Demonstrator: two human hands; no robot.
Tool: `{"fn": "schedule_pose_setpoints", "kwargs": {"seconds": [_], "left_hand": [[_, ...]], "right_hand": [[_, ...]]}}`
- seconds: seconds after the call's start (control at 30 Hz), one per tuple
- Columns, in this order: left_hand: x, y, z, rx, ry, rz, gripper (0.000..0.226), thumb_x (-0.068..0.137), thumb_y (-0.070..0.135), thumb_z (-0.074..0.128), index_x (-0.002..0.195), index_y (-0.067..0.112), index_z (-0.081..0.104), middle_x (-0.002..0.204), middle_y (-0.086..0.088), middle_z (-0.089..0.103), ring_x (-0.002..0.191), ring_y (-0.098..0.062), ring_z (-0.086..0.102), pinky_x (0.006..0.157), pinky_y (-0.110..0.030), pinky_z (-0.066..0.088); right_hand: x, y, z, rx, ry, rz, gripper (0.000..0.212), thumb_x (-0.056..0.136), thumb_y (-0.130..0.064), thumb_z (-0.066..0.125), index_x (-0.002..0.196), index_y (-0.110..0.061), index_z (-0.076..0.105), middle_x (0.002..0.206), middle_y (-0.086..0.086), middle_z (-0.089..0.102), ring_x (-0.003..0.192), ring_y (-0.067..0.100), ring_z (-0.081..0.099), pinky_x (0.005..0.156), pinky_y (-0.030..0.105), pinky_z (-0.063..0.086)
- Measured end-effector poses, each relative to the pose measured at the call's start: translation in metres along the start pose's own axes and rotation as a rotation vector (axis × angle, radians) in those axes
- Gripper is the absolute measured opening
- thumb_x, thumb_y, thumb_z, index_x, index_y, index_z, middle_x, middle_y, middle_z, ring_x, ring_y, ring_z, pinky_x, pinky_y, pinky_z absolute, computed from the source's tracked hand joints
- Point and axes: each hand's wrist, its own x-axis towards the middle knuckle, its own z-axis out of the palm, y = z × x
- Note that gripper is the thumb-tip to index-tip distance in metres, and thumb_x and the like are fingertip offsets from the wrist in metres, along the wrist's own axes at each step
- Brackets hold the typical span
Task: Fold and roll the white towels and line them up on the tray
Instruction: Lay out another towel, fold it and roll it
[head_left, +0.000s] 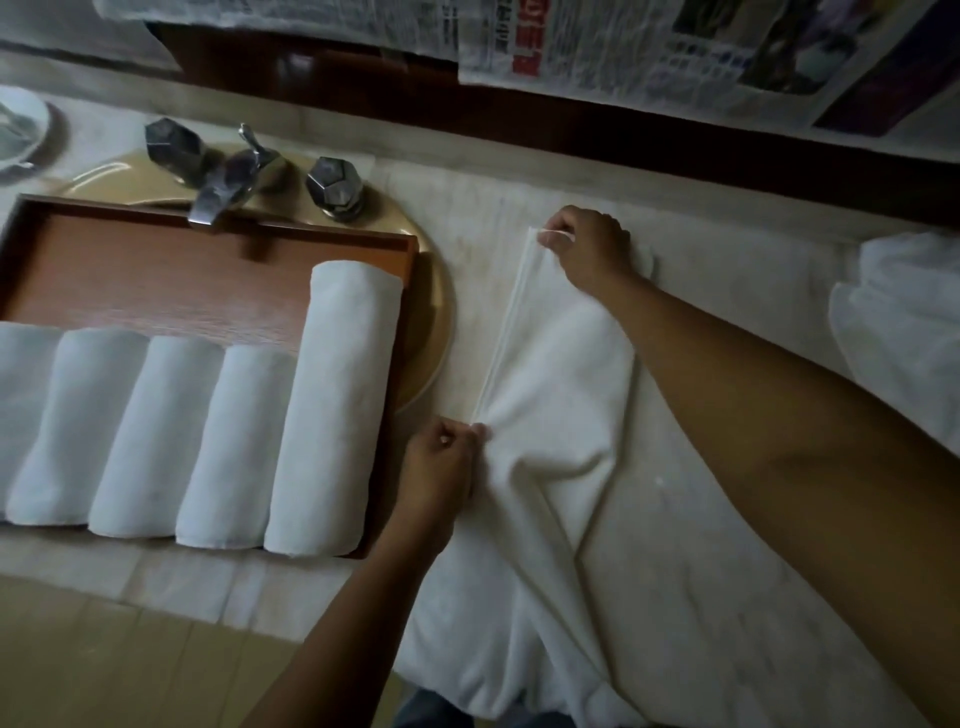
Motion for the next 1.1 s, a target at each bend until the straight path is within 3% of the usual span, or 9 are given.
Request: {"fn": "schedule_pose_setpoints", "kwargs": {"seconds": [0.1,0.2,0.33,0.5,0.73,0.9,1.0,1.1], "left_hand": [[0.005,-0.006,-0.001,0.136,0.056,0.039,0.027,0.097,0.031,0.071,0.08,0.012,0.06,0.068,-0.002,0.065,0.053,-0.011,0.058,0.047,-0.027,0.045],[0.005,-0.006,0.002,0.244,0.075,0.072,0.026,0.094,0.034,0.074,0.086,0.012,0.062,0.079,-0.007,0.072,0.07,-0.023,0.069,0.062,-0.039,0.057],[0.003,-0.001,0.007,0.362,0.064,0.084,0.026,0.094,0.035,0.073,0.089,0.012,0.063,0.083,-0.002,0.069,0.074,-0.017,0.066,0.061,-0.03,0.053],[0.006,-0.002,0.008,0.175,0.006,-0.055,0.027,0.092,0.03,0.077,0.08,0.012,0.061,0.079,-0.004,0.066,0.073,-0.018,0.062,0.063,-0.03,0.052],[0.001,-0.002,0.01,0.423,0.086,0.06,0.027,0.094,0.036,0.075,0.09,0.013,0.061,0.081,-0.002,0.065,0.068,-0.015,0.058,0.057,-0.025,0.043],[-0.003,0.0,0.011,0.429,0.105,0.073,0.026,0.093,0.036,0.075,0.088,0.016,0.059,0.082,-0.001,0.067,0.071,-0.015,0.063,0.056,-0.023,0.042],[0.0,-0.004,0.011,0.411,0.104,0.077,0.025,0.093,0.037,0.075,0.089,0.017,0.06,0.085,-0.001,0.07,0.076,-0.018,0.068,0.058,-0.024,0.05],[0.001,-0.006,0.01,0.445,0.106,0.102,0.024,0.094,0.038,0.074,0.09,0.019,0.06,0.086,0.001,0.069,0.077,-0.017,0.068,0.062,-0.027,0.054]], "right_hand": [[0.0,0.0,0.002,-0.025,0.012,0.005,0.021,0.099,-0.048,0.061,0.096,-0.027,0.065,0.105,-0.002,0.073,0.105,0.027,0.063,0.096,0.044,0.045],[-0.001,0.0,0.002,-0.021,0.028,0.009,0.024,0.099,-0.048,0.06,0.098,-0.024,0.065,0.106,-0.002,0.072,0.105,0.028,0.063,0.095,0.042,0.044],[-0.001,-0.001,0.003,0.0,0.04,0.023,0.024,0.096,-0.048,0.062,0.096,-0.024,0.066,0.103,-0.003,0.073,0.104,0.027,0.063,0.095,0.041,0.043],[-0.005,-0.001,0.007,0.033,0.092,0.02,0.021,0.094,-0.048,0.065,0.091,-0.027,0.064,0.099,-0.006,0.072,0.105,0.027,0.061,0.097,0.043,0.042],[-0.008,0.0,0.007,0.041,0.12,-0.002,0.022,0.094,-0.046,0.067,0.094,-0.024,0.066,0.1,-0.005,0.07,0.106,0.027,0.061,0.098,0.045,0.043],[-0.015,0.0,0.017,-0.004,0.278,-0.091,0.015,0.09,-0.036,0.072,0.09,-0.026,0.061,0.099,-0.005,0.058,0.1,0.025,0.052,0.084,0.041,0.042],[-0.018,-0.001,0.025,-0.13,0.334,-0.205,0.005,0.089,-0.021,0.061,0.084,-0.024,0.06,0.096,-0.001,0.059,0.095,0.028,0.052,0.08,0.045,0.043],[-0.019,0.001,0.026,-0.183,0.301,-0.233,0.014,0.094,-0.021,0.052,0.09,-0.023,0.065,0.099,0.0,0.062,0.096,0.03,0.053,0.079,0.044,0.04]]}}
